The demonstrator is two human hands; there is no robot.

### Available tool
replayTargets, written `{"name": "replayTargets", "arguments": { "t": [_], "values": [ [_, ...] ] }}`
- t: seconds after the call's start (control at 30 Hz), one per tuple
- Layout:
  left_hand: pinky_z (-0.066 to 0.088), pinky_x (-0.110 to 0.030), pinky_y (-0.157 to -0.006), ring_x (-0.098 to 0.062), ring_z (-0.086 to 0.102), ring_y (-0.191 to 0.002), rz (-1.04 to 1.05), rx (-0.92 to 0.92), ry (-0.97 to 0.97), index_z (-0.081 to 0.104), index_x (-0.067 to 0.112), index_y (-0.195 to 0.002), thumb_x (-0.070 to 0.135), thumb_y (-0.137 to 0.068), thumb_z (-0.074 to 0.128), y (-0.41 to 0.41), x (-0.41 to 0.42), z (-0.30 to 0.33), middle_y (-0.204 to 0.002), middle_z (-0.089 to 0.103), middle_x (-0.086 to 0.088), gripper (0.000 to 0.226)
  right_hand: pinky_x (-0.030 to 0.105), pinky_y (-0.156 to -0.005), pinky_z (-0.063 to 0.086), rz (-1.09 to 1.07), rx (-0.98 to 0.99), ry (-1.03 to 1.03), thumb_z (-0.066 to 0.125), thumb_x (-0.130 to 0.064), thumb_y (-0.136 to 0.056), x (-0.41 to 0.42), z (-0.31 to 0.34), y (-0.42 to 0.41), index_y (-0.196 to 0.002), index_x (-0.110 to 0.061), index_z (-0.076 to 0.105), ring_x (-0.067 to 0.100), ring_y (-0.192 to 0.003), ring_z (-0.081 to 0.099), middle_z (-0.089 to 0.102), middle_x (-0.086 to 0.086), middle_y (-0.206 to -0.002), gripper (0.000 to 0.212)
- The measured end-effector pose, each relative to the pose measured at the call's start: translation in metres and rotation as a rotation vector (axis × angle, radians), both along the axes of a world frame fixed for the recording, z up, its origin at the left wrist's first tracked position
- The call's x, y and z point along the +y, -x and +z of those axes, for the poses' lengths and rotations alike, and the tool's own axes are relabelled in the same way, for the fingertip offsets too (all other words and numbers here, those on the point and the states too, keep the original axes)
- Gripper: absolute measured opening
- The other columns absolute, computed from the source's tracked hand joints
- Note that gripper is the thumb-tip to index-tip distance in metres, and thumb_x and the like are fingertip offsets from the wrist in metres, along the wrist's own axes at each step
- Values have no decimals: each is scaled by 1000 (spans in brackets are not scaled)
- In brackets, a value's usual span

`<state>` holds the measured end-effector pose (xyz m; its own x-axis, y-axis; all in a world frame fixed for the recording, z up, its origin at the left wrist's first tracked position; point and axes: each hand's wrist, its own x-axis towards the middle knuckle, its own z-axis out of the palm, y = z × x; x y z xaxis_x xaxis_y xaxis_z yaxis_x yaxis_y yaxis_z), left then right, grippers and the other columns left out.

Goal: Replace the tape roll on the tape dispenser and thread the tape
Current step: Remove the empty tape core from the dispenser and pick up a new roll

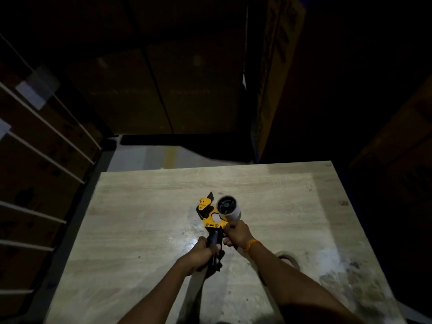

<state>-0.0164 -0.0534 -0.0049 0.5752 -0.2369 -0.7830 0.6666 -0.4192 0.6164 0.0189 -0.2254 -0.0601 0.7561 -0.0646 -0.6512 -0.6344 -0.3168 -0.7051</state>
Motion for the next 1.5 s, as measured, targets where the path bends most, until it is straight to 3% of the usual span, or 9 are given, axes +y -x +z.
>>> {"name": "replayTargets", "arguments": {
  "t": [0.13, 0.23, 0.33, 0.4, 0.5, 0.67, 0.77, 0.93, 1.5],
  "values": [
    [56, -39, -66, -21, 73, -70, -49, 23, 8, 36, 4, -127, 32, -97, 64, -9, 15, -13, -91, 70, -15, 49, 38, -55, 53, -116, 23, -29, 61, -4, -89, -4, 11, 0, -73, -2, 72, 27, -52, 67, 69, 17, -71, 20],
    [54, -44, -69, -22, 74, -69, -38, 39, -6, 35, 9, -122, 32, -96, 65, -10, 22, -17, -93, 71, -15, 46, 38, -57, 52, -151, 16, 147, 70, -4, -81, -11, 26, -3, -85, 3, 73, 25, -58, 63, 69, 17, -72, 9],
    [62, -46, -66, -27, 71, -66, -3, 38, -10, 35, 3, -125, 18, -96, 66, -11, 23, -16, -104, 67, -27, 45, 30, -77, 49, -63, -38, 363, 85, -20, -72, -18, 35, -17, -120, -1, 61, 30, -99, 65, 66, 17, -112, 57],
    [62, -44, -61, -31, 69, -65, 9, 37, -39, 35, 3, -124, 13, -93, 68, -12, 25, -14, -116, 63, -34, 46, 39, -94, 53, 63, -98, 427, 91, -33, -64, -19, 39, -28, -137, -5, 48, 34, -118, 57, 53, 17, -129, 90],
    [59, -37, -51, -25, 69, -51, 32, 24, -82, 40, 4, -117, 12, -87, 71, -12, 23, -11, -110, 63, -31, 44, 49, -106, 49, 296, -139, 505, 91, -44, -62, -14, 44, -44, -148, -10, 36, 37, -130, 46, 40, 17, -141, 107],
    [42, -15, -34, -7, 62, -40, -31, -206, -246, 52, 4, -108, 28, -92, 71, -15, 26, -19, -84, 61, -5, 35, 52, -101, 51, 577, -148, 648, 90, -35, -66, 7, 43, -60, -152, -11, 28, 41, -131, 43, 40, 18, -145, 109],
    [60, -31, -58, -21, 71, -69, -103, -307, -353, 55, 12, -105, 45, -87, 67, -18, 32, -27, -92, 67, -7, 40, 51, -95, 55, 632, -147, 729, 93, -36, -60, 16, 40, -66, -146, -12, 33, 40, -125, 47, 44, 17, -140, 108],
    [56, -45, -87, -37, 67, -109, -188, -345, -510, 49, 8, -123, 39, -87, 70, -19, 31, -35, -118, 65, -16, 52, 48, -90, 57, 689, -143, 782, 99, -40, -47, 25, 42, -74, -139, -10, 38, 40, -117, 56, 51, 18, -131, 114],
    [58, -43, -90, -33, 69, -111, -161, -318, -601, 49, 7, -118, 19, -79, 78, -24, 26, -47, -118, 68, -13, 50, 42, -85, 52, 966, -306, 758, 84, -28, -70, 25, 79, -88, -129, -7, 50, 37, -103, 64, 67, 17, -116, 71]
  ]
}}
